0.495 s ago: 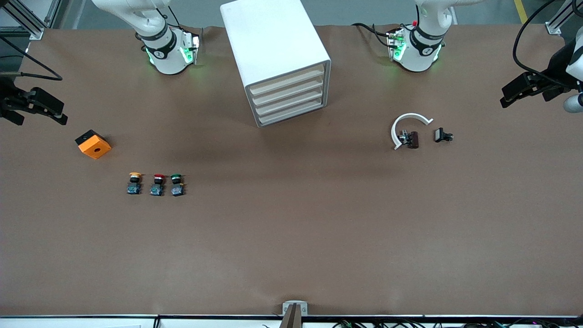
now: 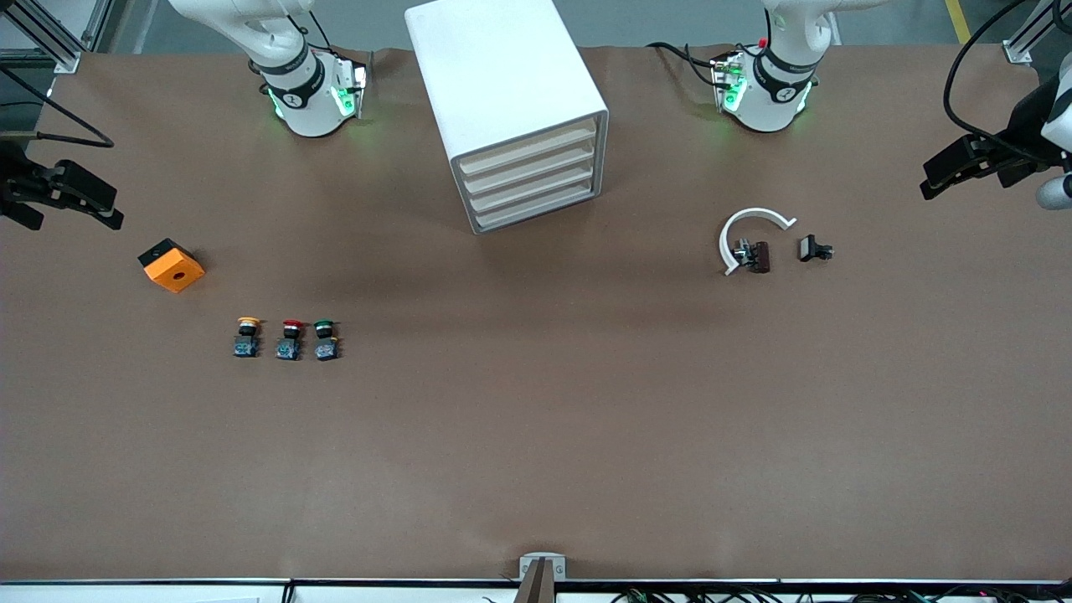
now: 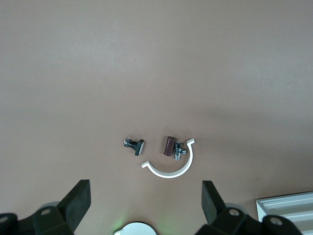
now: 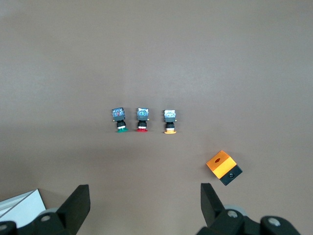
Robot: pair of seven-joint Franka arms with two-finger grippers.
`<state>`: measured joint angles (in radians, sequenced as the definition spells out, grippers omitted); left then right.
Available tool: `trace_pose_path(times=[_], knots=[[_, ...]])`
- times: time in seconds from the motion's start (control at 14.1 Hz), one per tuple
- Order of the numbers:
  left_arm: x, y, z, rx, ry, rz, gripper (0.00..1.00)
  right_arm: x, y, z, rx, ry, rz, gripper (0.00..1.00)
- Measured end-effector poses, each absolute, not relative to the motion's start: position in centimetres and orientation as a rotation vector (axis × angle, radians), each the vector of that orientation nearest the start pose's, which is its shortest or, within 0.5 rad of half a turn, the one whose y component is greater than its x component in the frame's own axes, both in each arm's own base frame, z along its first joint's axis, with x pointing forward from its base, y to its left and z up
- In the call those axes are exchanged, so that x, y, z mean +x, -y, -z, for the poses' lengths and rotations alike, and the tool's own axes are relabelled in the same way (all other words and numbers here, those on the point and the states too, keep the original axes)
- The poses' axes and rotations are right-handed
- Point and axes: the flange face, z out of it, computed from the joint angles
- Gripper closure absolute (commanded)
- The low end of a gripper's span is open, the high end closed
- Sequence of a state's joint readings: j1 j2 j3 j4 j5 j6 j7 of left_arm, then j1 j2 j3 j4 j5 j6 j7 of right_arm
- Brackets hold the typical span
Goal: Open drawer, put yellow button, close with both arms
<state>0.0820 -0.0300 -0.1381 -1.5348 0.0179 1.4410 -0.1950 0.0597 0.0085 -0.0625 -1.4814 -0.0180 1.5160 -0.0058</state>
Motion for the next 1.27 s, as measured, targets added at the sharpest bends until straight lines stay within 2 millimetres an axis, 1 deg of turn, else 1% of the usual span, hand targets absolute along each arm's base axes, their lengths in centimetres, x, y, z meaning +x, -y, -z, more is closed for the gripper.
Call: trace_pose_path(times=[0.07, 0.14, 0.21, 0.28, 0.42, 0.57, 0.64, 0.78, 0.92, 1.06, 1.13, 1.27], knots=[[53.7, 3.1, -63.5, -3.108, 0.211, -0.130, 0.00, 55.2, 0.3, -65.7, -3.160, 0.003, 0.042, 0.00], [54.7, 4.0, -61.7, -3.125, 0.190, -0.173, 0.00, 55.2, 0.4, -65.7, -3.160, 0.002, 0.042, 0.00], [56.0, 5.4, -59.5, -3.136, 0.173, -0.206, 0.00, 55.2, 0.4, -65.8, -3.160, 0.002, 0.044, 0.00], [57.3, 7.3, -57.0, -3.137, 0.190, -0.234, 0.00, 55.2, 0.4, -65.8, -3.160, 0.001, 0.045, 0.00], [59.5, 11.4, -52.1, -3.128, 0.284, -0.271, 0.00, 55.2, 0.4, -65.8, -3.160, 0.001, 0.046, 0.00], [60.6, 15.3, -47.8, -3.107, 0.421, -0.323, 0.00, 55.2, 0.4, -65.8, -3.160, 0.000, 0.045, 0.00], [60.7, 17.3, -45.8, -3.089, 0.506, -0.365, 0.00, 55.2, 0.5, -65.8, -3.160, -0.001, 0.044, 0.00], [60.6, 20.9, -41.8, -3.016, 0.754, -0.484, 0.00, 55.2, 0.4, -65.7, -3.160, 0.000, 0.041, 0.00], [60.7, 23.3, -38.3, -2.904, 0.977, -0.567, 0.00, 55.3, 0.4, -65.6, -3.160, 0.000, 0.038, 0.00], [60.5, 25.4, -35.8, -2.783, 1.154, -0.612, 0.00, 55.4, 0.5, -65.4, -3.161, -0.002, 0.033, 0.00], [60.1, 26.5, -34.9, -2.714, 1.257, -0.643, 0.00, 55.4, 1.0, -65.4, -3.161, -0.016, 0.030, 0.00], [58.8, 29.5, -33.3, -2.547, 1.471, -0.734, 0.00, 55.4, 2.5, -65.3, -3.161, -0.052, 0.028, 0.00]])
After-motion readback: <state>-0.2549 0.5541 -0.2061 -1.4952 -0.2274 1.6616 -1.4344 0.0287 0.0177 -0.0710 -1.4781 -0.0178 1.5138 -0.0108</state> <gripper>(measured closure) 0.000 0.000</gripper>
